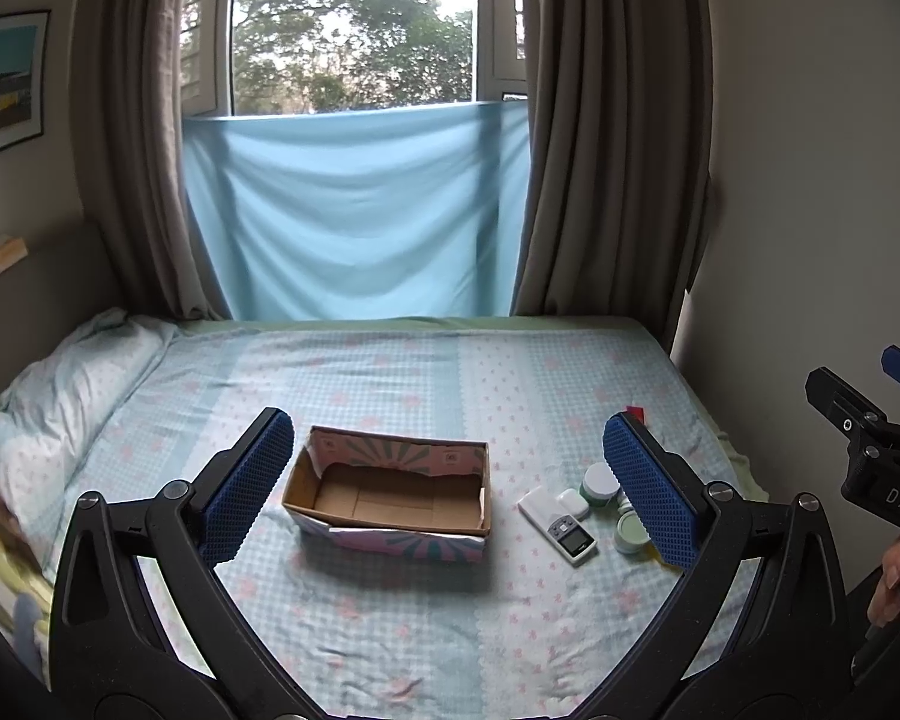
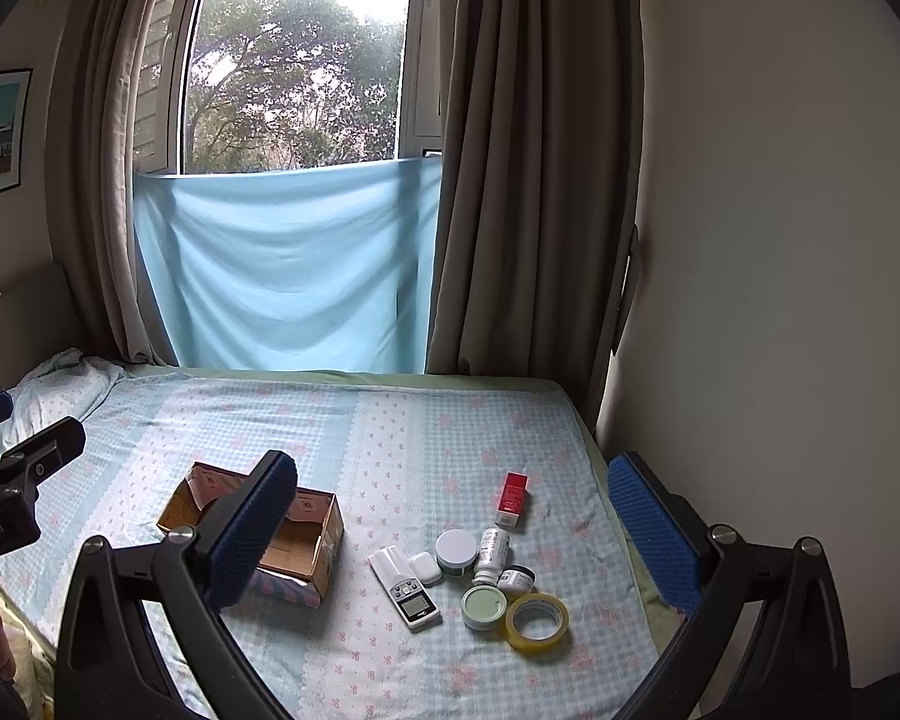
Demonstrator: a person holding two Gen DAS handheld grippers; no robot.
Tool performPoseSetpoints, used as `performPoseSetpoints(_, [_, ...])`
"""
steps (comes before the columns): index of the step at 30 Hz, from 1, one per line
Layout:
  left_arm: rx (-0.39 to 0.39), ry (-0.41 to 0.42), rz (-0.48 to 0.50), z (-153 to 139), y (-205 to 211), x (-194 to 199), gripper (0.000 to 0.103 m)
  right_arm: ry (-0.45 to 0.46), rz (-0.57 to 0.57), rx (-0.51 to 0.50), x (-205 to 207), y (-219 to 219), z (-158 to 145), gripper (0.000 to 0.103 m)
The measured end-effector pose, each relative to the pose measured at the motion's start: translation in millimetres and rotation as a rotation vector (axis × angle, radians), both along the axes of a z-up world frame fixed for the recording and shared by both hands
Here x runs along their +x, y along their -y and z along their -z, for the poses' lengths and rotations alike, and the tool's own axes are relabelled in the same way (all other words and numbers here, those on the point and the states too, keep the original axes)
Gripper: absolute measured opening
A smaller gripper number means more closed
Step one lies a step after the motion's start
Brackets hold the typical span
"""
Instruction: Organize rigid objects
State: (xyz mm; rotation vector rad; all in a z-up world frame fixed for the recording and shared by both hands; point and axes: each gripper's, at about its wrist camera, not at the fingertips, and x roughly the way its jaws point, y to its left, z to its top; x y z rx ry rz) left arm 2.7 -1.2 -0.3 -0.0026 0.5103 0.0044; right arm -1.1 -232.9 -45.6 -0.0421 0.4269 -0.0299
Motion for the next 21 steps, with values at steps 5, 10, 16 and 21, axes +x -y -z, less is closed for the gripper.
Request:
performPoseSetpoints(5, [-0.001,0.002,-0.003,1.0,-1.1,0.4,0.103,0.002,0.0,0.001,0.2,-0.5,-0.1,0.103])
performPoseSetpoints(10, [-0.013,-0.004,0.003,1.6,-3.3,0.2,0.103,0.001,0.003,-0.005,0.3,-2.2,-0.4,0.103])
performPoseSetpoints(16, [-0.014,-0.003,0.002,1.5,-4.0,-0.3,0.103,0.001,0.001,-0.005,1.0,-2.5,1.0,0.103])
performPoseSetpoints(21, [-0.018,-0.001,-0.001,1.4,-6.8,-0.8,0.103,0.012,-0.003,-0.003,1.0,-4.0,-0.7,0.103])
